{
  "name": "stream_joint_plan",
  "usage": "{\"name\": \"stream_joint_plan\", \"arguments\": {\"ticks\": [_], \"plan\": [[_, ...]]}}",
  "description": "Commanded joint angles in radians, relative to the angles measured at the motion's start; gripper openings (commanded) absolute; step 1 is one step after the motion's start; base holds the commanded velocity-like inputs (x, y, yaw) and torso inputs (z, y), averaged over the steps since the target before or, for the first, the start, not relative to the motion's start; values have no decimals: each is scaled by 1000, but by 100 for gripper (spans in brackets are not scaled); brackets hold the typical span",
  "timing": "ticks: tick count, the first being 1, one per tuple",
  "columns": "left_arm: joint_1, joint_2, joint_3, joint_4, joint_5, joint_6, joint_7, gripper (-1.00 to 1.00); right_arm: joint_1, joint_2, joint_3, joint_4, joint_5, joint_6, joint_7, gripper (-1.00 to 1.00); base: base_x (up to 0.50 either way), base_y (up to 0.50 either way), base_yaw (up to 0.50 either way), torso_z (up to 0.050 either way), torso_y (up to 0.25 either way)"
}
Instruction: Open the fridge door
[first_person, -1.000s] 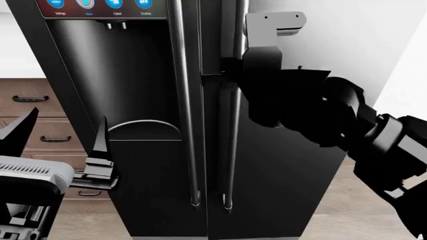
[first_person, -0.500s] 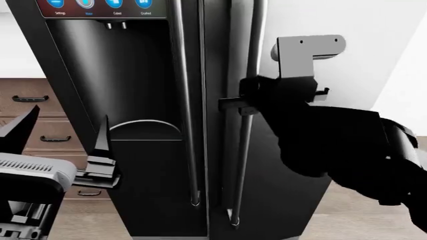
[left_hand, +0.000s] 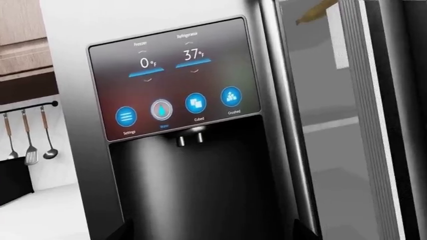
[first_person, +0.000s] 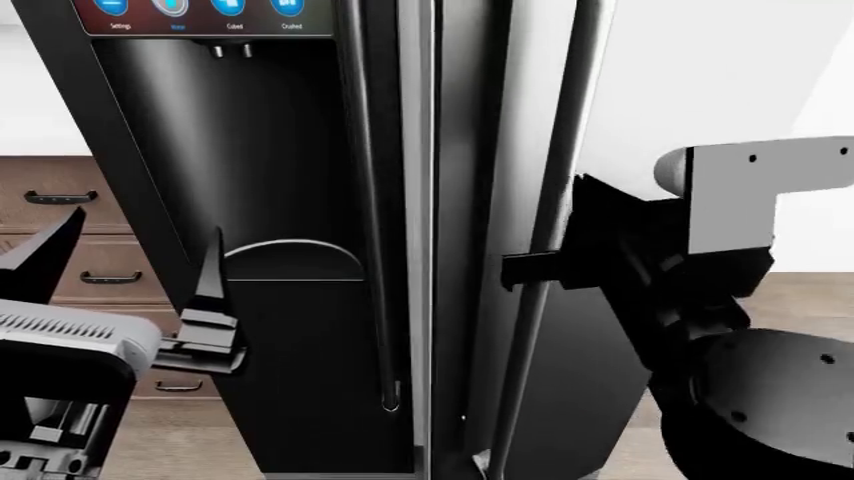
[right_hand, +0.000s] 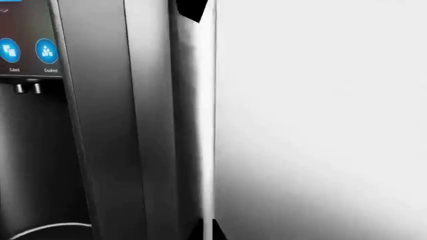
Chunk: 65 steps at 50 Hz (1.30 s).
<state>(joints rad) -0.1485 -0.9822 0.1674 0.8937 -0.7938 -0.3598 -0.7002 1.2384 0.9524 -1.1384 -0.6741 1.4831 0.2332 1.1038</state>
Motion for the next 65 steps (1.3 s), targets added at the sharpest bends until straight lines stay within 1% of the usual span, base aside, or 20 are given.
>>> {"name": "stream_joint_plan", "arguments": {"ticks": [1,17,18,24,33,39,44,47,53,55,60,65], "plan": [[-25,2,12,3,-7,-16,-2,100,-43,108,39,-130,-77,-50,30,-100,0,0,0,0,0],[-25,6,18,-3,-2,-13,2,100,-51,126,57,-172,-119,-74,43,-100,0,0,0,0,0],[-25,5,18,-3,-3,-12,1,100,-47,128,60,-182,-122,-73,46,100,0,0,0,0,0],[-32,6,22,-2,-4,-16,1,100,24,103,64,-256,-110,0,84,100,0,0,0,0,0],[-20,-2,11,3,-7,-9,-5,100,176,14,70,-361,-11,98,190,100,0,0,0,0,0],[-17,-6,7,6,-10,-6,-8,100,306,-58,20,-373,45,107,234,100,0,0,0,0,0],[-22,-8,5,9,-15,-9,-10,100,397,-148,-11,-373,95,121,275,100,0,0,0,0,0],[-19,-12,1,10,-17,-6,-12,100,403,-202,26,-373,131,162,297,100,0,0,0,0,0],[-9,-21,-10,16,-24,-3,-18,100,308,-321,219,-373,219,317,319,100,0,0,0,0,0],[-9,-23,-11,17,-25,-3,-19,100,291,-356,251,-372,235,352,326,100,0,0,0,0,0],[2,-23,-13,16,-19,6,-19,100,310,-441,235,-351,240,381,330,100,0,0,0,0,0],[37,-31,-31,11,-12,30,-16,100,306,-483,219,-311,210,395,286,100,0,0,0,0,0]]}}
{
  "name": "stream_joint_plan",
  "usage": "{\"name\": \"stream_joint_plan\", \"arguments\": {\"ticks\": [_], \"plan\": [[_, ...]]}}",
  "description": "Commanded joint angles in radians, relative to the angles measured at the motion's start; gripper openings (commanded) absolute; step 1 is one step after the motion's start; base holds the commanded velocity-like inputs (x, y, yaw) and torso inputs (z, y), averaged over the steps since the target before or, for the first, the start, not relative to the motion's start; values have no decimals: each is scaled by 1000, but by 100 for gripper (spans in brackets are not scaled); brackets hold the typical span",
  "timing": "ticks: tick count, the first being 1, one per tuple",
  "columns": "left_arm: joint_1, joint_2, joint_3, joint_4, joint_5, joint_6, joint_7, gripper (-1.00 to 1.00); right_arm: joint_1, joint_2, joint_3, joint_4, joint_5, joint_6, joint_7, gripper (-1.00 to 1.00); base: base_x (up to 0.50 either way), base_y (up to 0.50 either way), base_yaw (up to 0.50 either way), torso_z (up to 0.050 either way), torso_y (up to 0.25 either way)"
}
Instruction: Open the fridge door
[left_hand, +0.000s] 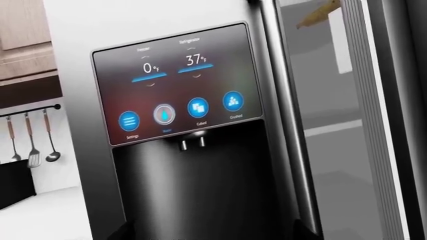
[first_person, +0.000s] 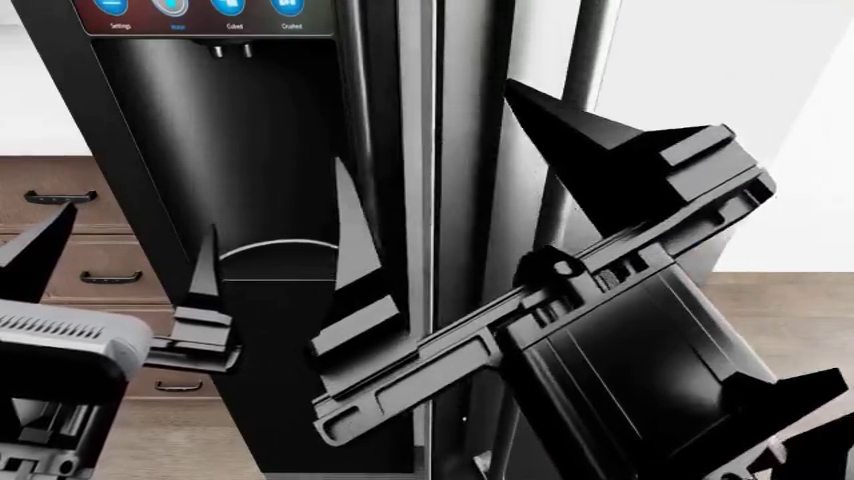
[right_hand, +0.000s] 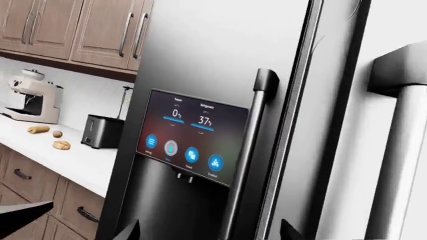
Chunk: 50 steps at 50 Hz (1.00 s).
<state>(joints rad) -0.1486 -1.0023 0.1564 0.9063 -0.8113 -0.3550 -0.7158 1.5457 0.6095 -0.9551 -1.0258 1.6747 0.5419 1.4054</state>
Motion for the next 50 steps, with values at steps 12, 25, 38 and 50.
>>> {"name": "stream_joint_plan", "arguments": {"ticks": [12,25,38,50], "plan": [[69,-9,-27,-11,22,50,4,100,-29,-179,24,270,-136,105,-277,100,0,0,0,0,0],[113,-16,-49,-12,29,79,3,100,68,-259,22,560,-208,116,-475,100,0,0,0,0,0],[133,-13,-52,-21,40,95,8,100,135,-323,12,704,-226,126,-560,100,0,0,0,0,0],[139,-10,-50,-22,46,100,10,100,200,-390,0,853,-270,121,-650,100,0,0,0,0,0]]}}
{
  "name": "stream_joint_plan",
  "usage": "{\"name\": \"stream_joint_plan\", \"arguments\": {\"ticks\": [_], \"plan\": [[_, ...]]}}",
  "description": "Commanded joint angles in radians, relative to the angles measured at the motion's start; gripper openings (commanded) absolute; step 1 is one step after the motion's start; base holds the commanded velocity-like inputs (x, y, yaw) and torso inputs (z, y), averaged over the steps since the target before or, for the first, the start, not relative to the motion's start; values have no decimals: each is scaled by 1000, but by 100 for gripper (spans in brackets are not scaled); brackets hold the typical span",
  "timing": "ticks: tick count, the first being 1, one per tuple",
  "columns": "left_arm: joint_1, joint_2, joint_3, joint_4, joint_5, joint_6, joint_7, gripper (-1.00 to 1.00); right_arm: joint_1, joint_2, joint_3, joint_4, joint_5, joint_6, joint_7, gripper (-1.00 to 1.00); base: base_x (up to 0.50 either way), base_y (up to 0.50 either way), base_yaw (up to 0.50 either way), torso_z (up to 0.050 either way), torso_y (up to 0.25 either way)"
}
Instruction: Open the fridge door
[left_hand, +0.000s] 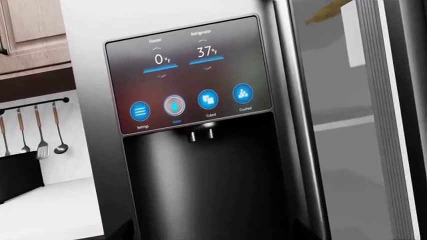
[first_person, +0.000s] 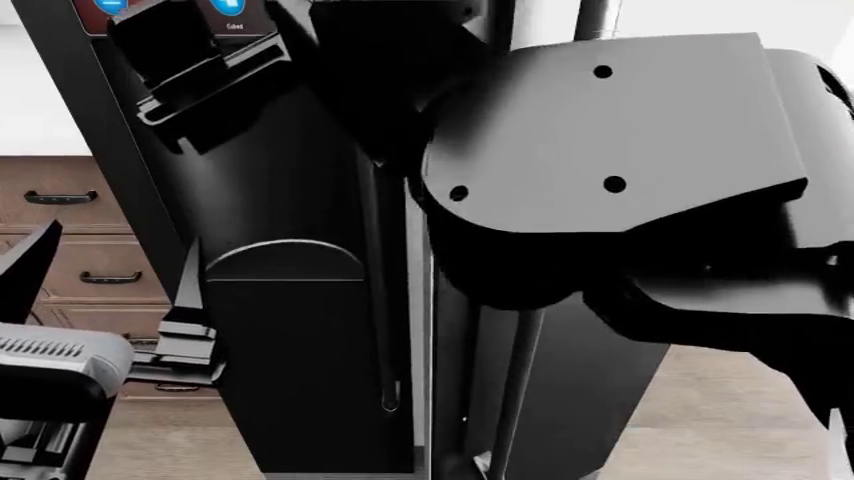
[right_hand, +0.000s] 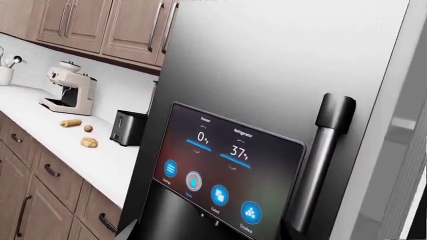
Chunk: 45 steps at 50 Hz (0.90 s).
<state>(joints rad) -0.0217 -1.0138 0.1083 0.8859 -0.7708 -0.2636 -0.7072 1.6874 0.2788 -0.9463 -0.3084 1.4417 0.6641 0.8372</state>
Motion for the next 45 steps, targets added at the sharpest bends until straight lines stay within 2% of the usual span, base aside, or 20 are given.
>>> {"name": "stream_joint_plan", "arguments": {"ticks": [1,33,45], "plan": [[14,0,-3,-1,6,10,1,100,65,-66,-10,153,-42,-1,-92,100,0,0,0,0,0],[71,7,-18,-24,29,53,15,100,229,-227,-26,748,-158,-84,-381,100,0,0,0,0,0],[84,12,-17,-33,39,64,20,100,265,-270,-48,810,-139,-89,-440,100,0,0,0,0,0]]}}
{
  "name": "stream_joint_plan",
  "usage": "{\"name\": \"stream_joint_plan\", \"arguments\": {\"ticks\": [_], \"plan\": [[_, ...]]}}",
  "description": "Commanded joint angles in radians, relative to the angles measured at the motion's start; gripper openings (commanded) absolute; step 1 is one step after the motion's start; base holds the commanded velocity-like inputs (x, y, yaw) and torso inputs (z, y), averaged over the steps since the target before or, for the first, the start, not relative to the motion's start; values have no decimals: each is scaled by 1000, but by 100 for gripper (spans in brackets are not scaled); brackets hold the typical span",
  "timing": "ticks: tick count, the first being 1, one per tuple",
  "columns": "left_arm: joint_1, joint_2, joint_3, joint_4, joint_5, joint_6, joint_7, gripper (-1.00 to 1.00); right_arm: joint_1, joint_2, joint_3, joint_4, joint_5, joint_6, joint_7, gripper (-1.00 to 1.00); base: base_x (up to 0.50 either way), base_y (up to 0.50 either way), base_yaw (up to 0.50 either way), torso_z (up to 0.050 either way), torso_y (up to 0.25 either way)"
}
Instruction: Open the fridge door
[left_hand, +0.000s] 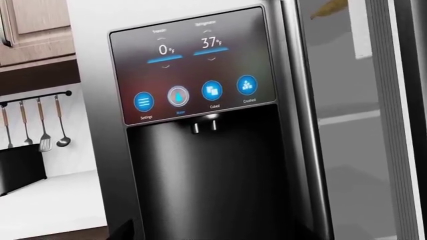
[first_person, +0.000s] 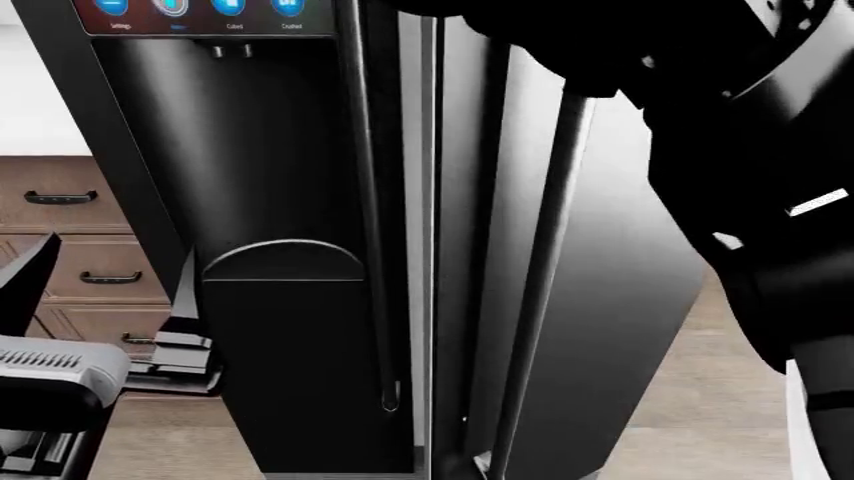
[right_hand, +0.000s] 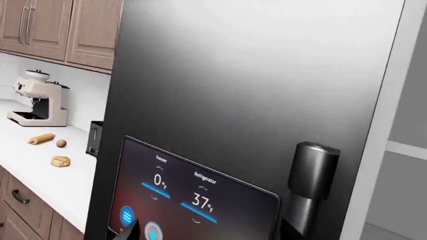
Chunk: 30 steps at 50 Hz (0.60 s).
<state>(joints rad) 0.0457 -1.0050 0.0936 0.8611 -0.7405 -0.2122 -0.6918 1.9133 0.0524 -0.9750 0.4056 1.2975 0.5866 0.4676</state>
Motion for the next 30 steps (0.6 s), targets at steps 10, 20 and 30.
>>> {"name": "stream_joint_plan", "arguments": {"ticks": [10,20,30], "plan": [[52,3,-22,-16,13,39,10,100,158,-52,-328,129,259,-201,-111,100,0,0,0,0,0],[76,10,-29,-30,24,61,18,100,258,-52,-580,152,456,-372,-147,100,0,0,0,0,0],[106,21,-30,-46,44,81,25,100,284,-52,-606,262,468,-380,-203,100,0,0,0,0,0]]}}
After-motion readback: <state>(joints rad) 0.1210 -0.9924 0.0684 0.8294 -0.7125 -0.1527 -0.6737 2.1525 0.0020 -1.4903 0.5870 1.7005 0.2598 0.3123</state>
